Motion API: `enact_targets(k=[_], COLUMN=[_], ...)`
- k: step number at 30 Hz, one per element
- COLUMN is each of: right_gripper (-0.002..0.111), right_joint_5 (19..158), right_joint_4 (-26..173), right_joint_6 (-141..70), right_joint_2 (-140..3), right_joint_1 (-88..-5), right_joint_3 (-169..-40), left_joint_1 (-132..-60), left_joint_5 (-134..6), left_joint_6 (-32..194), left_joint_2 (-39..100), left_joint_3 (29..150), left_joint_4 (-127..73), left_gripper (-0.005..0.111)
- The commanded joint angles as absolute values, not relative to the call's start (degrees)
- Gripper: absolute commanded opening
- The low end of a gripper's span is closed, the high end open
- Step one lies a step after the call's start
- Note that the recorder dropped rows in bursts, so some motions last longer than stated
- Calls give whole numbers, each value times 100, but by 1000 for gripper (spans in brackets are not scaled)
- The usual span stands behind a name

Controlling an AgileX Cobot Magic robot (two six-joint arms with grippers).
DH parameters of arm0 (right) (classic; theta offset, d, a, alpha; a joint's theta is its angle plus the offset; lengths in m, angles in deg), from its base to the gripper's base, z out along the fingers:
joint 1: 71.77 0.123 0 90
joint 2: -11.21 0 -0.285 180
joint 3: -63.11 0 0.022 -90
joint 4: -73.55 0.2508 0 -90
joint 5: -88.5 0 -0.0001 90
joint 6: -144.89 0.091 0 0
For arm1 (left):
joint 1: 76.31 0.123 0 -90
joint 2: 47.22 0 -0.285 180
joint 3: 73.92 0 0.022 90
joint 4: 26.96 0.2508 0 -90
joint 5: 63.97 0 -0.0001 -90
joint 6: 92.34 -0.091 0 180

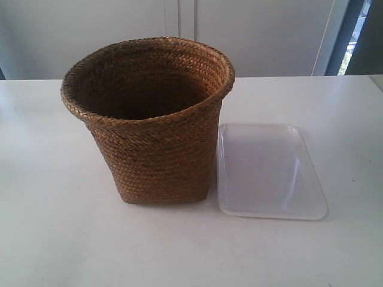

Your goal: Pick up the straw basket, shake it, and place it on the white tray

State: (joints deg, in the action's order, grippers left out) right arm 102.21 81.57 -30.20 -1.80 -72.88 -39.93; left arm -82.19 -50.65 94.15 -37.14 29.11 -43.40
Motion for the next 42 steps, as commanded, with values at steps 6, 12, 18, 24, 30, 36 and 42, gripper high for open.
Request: enact_targets(k=[6, 12, 18, 24, 30, 36, 42], right_gripper=[0, 0, 0, 0, 0, 0, 0], right_joint_5=[10497, 10433, 10005, 10180, 9503, 8068, 7100], right_joint_4=[8474, 8576, 8566, 8993, 8993, 8903, 8891], right_joint_6=[-1344, -1641, -1992, -2298, -2477, -2504, -3096], right_joint_2=[-168, -181, -181, -215, -1052, -1980, -2716], right_joint_1=[-7293, -7293, -7293, -7293, -7293, -7293, -7293], right_joint_3=[-3967, -3983, -3967, -4225, -5378, -6419, -7089], left_joint_1=[-8235, -8235, -8235, -8235, -8235, -8235, -8235], left_joint_5=[-5091, -5172, -5260, -5046, -5712, -6470, -6513], left_joint_6=[10908, 10853, 10196, 10159, 9939, 9939, 9939], left_joint_2=[-3750, -3750, -3750, -3726, -2877, -1943, -1678], left_joint_3=[2886, 2886, 2886, 3080, 4484, 5182, 5463], left_joint_4=[-4789, -4789, -4754, -4889, -4879, -4879, -4879], left_gripper=[0, 0, 0, 0, 0, 0, 0])
